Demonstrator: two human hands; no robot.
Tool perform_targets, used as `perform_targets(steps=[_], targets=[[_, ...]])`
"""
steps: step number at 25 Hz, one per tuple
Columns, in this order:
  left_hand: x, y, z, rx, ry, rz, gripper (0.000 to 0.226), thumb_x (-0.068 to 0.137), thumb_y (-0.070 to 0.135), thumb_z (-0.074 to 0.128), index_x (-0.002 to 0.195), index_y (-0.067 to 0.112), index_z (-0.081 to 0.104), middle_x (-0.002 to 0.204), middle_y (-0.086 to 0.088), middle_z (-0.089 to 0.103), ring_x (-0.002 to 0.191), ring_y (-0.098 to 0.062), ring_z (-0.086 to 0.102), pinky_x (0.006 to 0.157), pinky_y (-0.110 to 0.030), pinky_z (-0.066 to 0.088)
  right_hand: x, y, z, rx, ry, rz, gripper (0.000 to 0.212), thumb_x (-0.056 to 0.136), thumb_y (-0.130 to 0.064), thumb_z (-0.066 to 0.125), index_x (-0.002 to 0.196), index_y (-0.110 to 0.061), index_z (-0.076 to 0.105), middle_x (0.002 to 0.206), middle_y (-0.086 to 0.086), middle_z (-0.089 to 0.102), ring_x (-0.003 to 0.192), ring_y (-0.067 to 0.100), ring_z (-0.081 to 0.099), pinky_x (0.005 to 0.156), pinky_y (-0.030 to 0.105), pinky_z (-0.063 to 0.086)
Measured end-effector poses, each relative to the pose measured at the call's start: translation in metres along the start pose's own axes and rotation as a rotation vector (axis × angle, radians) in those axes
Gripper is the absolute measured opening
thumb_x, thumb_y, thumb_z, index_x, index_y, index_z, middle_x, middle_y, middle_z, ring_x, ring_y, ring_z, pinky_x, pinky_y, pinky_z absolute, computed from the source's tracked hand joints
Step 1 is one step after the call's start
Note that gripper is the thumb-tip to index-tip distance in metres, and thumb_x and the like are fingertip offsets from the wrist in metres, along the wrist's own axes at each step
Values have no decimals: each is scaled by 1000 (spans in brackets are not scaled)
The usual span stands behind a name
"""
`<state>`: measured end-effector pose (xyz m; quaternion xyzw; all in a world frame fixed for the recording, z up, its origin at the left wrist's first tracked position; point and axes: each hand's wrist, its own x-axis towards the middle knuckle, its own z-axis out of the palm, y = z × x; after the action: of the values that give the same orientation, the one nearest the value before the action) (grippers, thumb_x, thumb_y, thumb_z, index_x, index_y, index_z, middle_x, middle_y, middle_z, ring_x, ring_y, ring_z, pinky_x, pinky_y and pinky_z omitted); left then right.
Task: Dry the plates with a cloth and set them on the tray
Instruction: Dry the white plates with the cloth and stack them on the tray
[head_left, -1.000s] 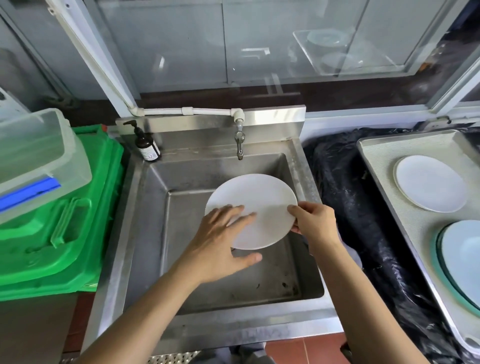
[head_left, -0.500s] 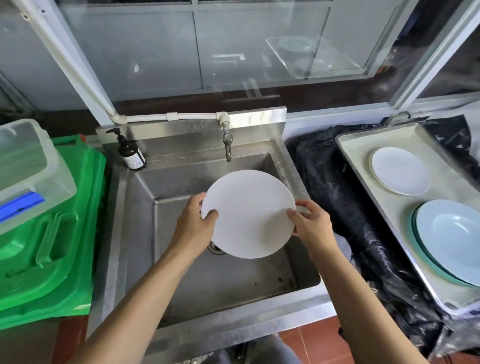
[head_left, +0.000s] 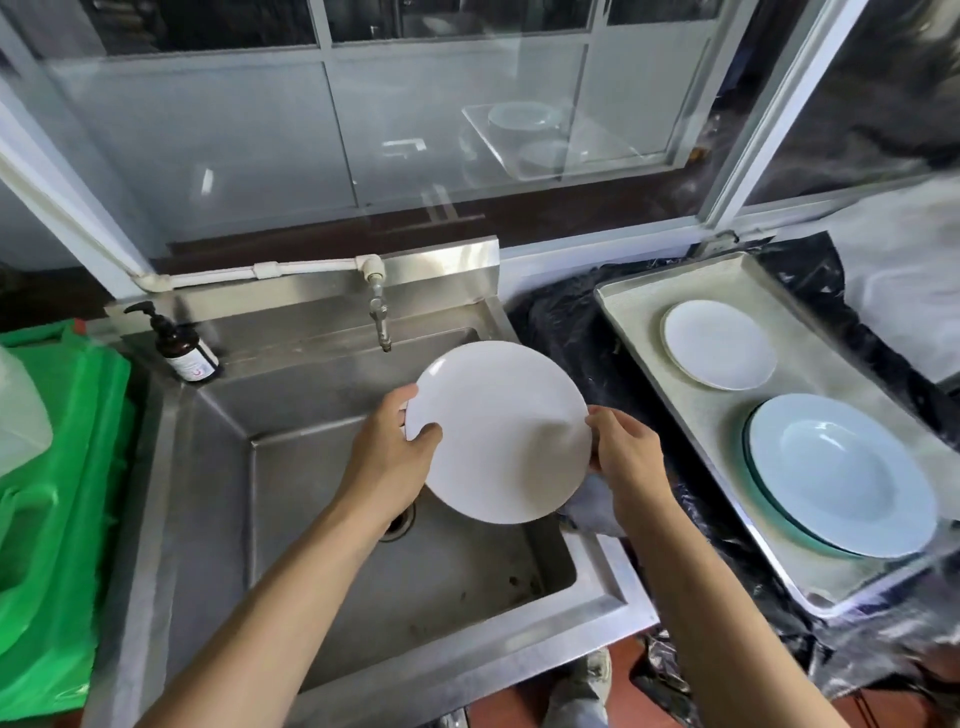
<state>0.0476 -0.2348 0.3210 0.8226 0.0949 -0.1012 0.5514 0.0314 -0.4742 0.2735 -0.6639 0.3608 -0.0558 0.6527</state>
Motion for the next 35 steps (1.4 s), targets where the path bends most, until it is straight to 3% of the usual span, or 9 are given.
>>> perform_targets(steps=[3,7,13,18,22,25,29,32,35], targets=[[2,20,40,-5,-10,-6,53,91,17,62,141,26,50,127,3,59,121,-16,56,103,-46,49,28,-6,-35,-7,9,-10,18,86,-23,61,85,-24,79,89,3,75,91,29,69,86,45,58],[7,46,103,-18,-56,-46,52,89,18,61,139,28,51,126,3,64,115,-17,61,100,-50,52,72,-15,-88,-10,44,-19,25,86,-22,61,64,-21,73,64,-6,63,76,25,58,76,39,48],[24,79,194,-8,-98,-104,41,79,28,59,119,36,55,112,6,70,103,-18,67,95,-51,54,138,-18,-164,12,52,-5,21,86,-22,61,77,-9,74,72,4,61,72,23,49,72,40,46],[51,96,264,-73,-119,-189,39,94,12,57,132,17,57,115,-5,67,108,-23,65,97,-49,54,195,-19,-211,38,98,21,24,87,-20,61,80,0,71,74,7,55,74,24,47,72,40,43],[81,104,311,-122,-140,-225,26,92,7,55,85,24,73,87,-2,77,86,-21,74,72,-36,63,244,-23,-234,13,140,27,34,79,-25,60,83,9,64,73,7,50,72,21,44,70,36,41],[106,112,343,-117,-143,-246,18,85,12,56,78,19,70,85,2,76,83,-17,72,78,-41,63,283,-24,-243,10,162,4,43,77,-28,58,93,11,65,74,8,51,72,21,47,71,37,43],[135,120,383,-105,-164,-265,31,69,24,53,89,5,67,96,-13,73,96,-33,69,96,-58,51,331,-23,-246,-23,200,16,30,85,-23,58,84,4,70,65,4,50,65,22,46,66,36,43],[156,121,408,-114,-152,-273,36,69,21,54,101,15,71,103,-4,75,102,-27,69,96,-54,54,362,-23,-245,-69,215,56,25,87,-24,62,66,-14,69,56,-3,52,60,22,49,65,37,45],[177,119,428,-181,-136,-297,45,82,8,56,127,15,59,121,-1,67,115,-23,62,103,-50,50,389,-21,-244,-93,226,56,25,91,-23,63,76,-4,70,69,3,56,68,22,49,70,35,41]])
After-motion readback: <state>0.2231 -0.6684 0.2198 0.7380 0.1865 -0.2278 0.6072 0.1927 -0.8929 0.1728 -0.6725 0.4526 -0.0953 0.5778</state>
